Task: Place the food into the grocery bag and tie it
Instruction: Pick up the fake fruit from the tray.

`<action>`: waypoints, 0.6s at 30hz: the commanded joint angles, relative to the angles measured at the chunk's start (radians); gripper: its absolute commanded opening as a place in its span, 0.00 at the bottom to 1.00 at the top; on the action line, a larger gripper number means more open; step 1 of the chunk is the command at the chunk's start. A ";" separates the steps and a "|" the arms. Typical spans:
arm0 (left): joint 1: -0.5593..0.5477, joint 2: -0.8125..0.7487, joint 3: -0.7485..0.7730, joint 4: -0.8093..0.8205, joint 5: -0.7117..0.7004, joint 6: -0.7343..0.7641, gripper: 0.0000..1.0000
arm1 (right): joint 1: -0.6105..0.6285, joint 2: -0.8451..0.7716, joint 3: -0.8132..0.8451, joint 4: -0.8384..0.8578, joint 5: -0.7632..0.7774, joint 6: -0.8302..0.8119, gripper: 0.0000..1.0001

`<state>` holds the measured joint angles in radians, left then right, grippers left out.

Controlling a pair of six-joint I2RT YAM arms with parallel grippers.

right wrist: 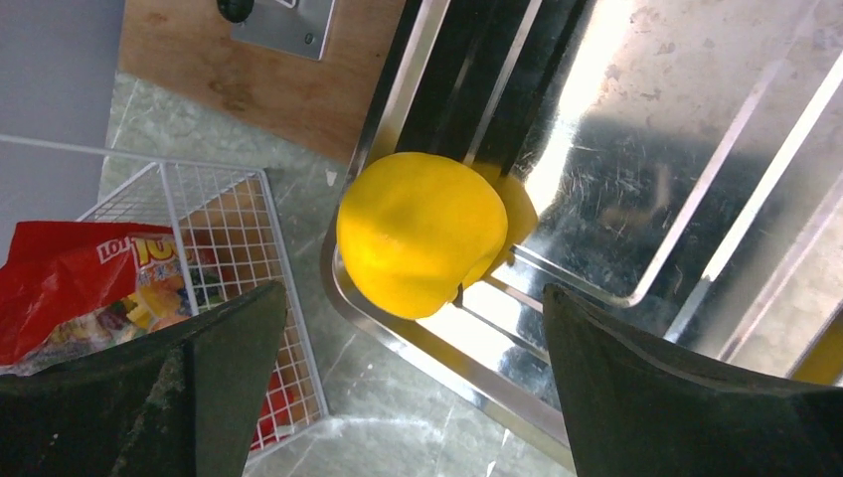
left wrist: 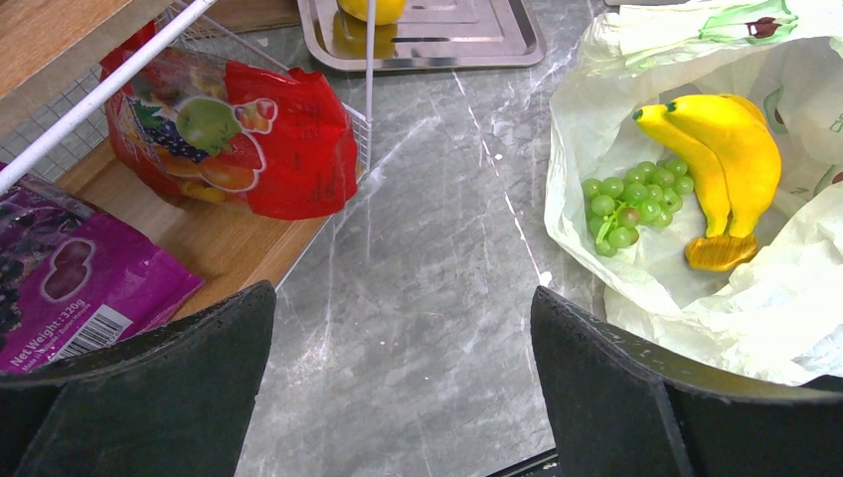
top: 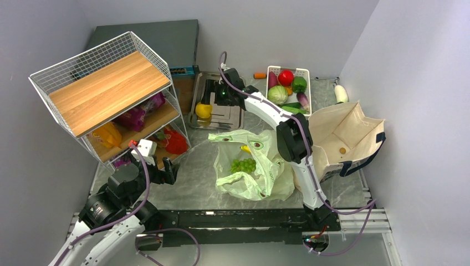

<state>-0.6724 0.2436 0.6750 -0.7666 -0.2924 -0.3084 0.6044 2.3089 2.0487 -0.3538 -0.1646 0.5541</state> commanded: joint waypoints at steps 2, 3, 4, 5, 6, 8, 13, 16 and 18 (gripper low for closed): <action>0.007 -0.009 -0.002 0.040 0.010 0.009 0.99 | 0.001 0.045 0.052 0.104 -0.024 0.030 1.00; 0.007 -0.010 -0.002 0.041 0.010 0.008 0.99 | 0.001 0.054 0.055 0.109 -0.025 0.027 1.00; 0.008 -0.009 -0.002 0.041 0.010 0.008 1.00 | 0.003 0.062 0.060 0.111 -0.021 0.026 1.00; 0.009 -0.010 -0.002 0.041 0.010 0.008 0.99 | 0.003 0.068 0.064 0.114 -0.017 0.025 1.00; 0.009 -0.010 -0.002 0.041 0.010 0.009 0.99 | 0.003 0.076 0.065 0.121 -0.019 0.024 1.00; 0.009 -0.009 -0.002 0.041 0.012 0.009 0.99 | 0.004 0.089 0.068 0.134 -0.028 0.026 1.00; 0.013 -0.010 -0.003 0.043 0.012 0.009 0.99 | 0.012 0.118 0.080 0.152 -0.040 0.030 1.00; 0.017 -0.010 -0.003 0.044 0.013 0.011 0.99 | 0.016 0.133 0.083 0.162 -0.048 0.032 1.00; 0.019 -0.010 -0.004 0.044 0.015 0.012 0.99 | 0.020 0.141 0.087 0.168 -0.050 0.028 1.00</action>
<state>-0.6613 0.2436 0.6743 -0.7666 -0.2920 -0.3084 0.6128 2.4325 2.0804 -0.2523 -0.1944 0.5735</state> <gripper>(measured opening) 0.994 0.997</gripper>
